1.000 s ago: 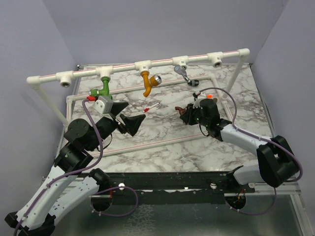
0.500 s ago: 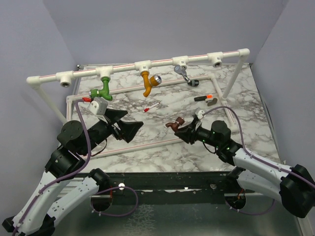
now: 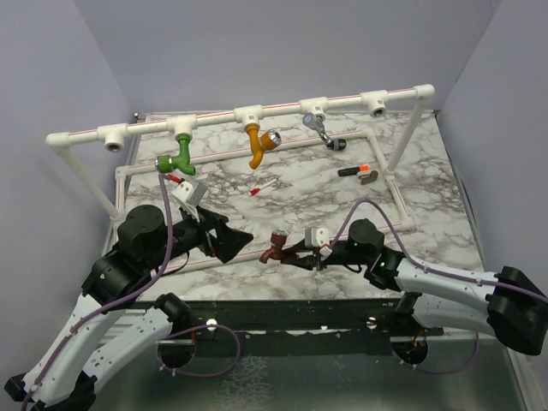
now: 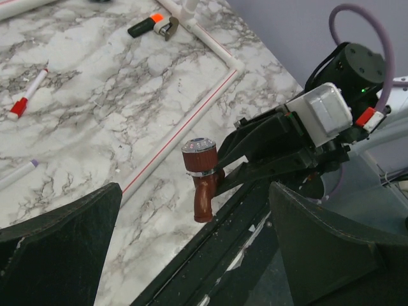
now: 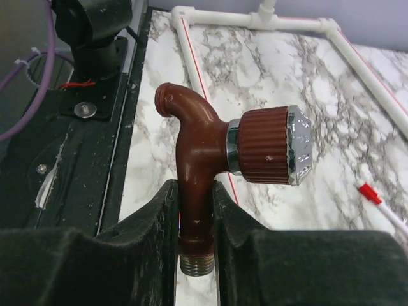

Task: Install the water faucets

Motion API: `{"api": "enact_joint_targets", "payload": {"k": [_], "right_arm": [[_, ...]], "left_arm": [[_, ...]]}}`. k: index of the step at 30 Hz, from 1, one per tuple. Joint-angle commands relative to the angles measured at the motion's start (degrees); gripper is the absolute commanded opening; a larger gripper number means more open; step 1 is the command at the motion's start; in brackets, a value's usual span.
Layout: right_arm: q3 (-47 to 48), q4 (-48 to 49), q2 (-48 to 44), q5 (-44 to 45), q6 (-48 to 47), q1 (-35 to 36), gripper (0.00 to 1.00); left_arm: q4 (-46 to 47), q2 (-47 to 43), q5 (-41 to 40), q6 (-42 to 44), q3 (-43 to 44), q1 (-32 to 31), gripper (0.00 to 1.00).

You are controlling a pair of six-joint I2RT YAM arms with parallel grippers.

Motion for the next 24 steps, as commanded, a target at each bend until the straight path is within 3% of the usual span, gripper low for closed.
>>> {"api": "enact_joint_targets", "payload": {"k": [1,11,24], "right_arm": [[6.18,-5.46,1.5,-5.66,-12.22,2.57,0.01],[14.36,-16.76,3.8,-11.32,-29.94,4.08,0.01],[23.59,-25.62,9.34,-15.73,-40.16,5.03,0.01]], "left_arm": [[-5.56,0.91,3.48,0.53,1.32,0.27,0.99],[-6.19,3.09,10.15,-0.86,-0.8,0.25,0.99],[-6.14,7.5,15.1,0.42,-1.87,0.3,0.99]]}}
